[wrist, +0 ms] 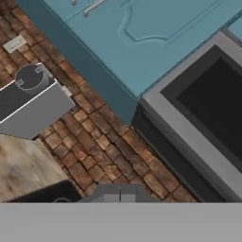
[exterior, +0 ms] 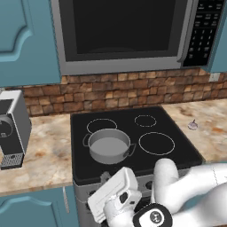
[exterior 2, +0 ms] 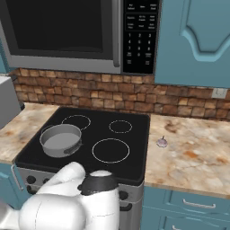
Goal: Turn on the burner for the pot on the stove. Wait thirty seconds for the pot to heat up. Then add the garlic to the pot.
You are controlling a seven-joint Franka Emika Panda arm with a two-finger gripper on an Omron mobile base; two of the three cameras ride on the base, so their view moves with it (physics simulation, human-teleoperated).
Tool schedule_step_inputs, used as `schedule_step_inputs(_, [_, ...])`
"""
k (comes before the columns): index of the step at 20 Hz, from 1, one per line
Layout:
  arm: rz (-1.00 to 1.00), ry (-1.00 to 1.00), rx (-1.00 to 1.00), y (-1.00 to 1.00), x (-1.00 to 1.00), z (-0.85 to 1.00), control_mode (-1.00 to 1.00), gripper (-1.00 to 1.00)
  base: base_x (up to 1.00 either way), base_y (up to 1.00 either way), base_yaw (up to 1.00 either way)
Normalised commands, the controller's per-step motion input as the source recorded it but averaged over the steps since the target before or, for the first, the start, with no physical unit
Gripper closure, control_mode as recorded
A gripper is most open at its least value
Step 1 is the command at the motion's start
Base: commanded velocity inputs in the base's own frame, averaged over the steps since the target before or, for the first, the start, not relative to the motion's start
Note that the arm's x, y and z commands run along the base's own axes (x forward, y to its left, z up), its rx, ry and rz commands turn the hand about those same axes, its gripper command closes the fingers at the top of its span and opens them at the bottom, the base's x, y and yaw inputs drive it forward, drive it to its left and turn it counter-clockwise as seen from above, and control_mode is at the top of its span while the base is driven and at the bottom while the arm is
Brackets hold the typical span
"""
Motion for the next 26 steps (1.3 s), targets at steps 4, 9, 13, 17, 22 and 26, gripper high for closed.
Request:
schedule_step_inputs(4, [-0.14, 0.29, 0.01, -0.17, -0.01, 1.0, -1.0, 1.0, 0.0, 0.0, 0.0])
schedule_step_inputs(9, [-0.11, 0.32, 0.11, -0.45, -0.41, 0.92, -1.0, 1.0, 0.0, 0.0, 0.0])
schedule_step_inputs(13, [-0.06, 0.0, 0.15, -0.17, -0.8, 0.09, -1.0, 1.0, 0.0, 0.0, 0.0])
schedule_step_inputs(17, [-0.28, 0.14, 0.16, -0.81, -0.47, 0.58, -1.0, 1.0, 0.0, 0.0, 0.0])
schedule_step_inputs(22, [-0.3, 0.32, 0.11, -0.81, -0.03, 0.63, -1.0, 1.0, 0.0, 0.0, 0.0])
schedule_step_inputs(26, [-0.06, 0.45, 0.12, -0.76, 0.0, 0.29, -1.0, 1.0, 0.0, 0.0, 0.0])
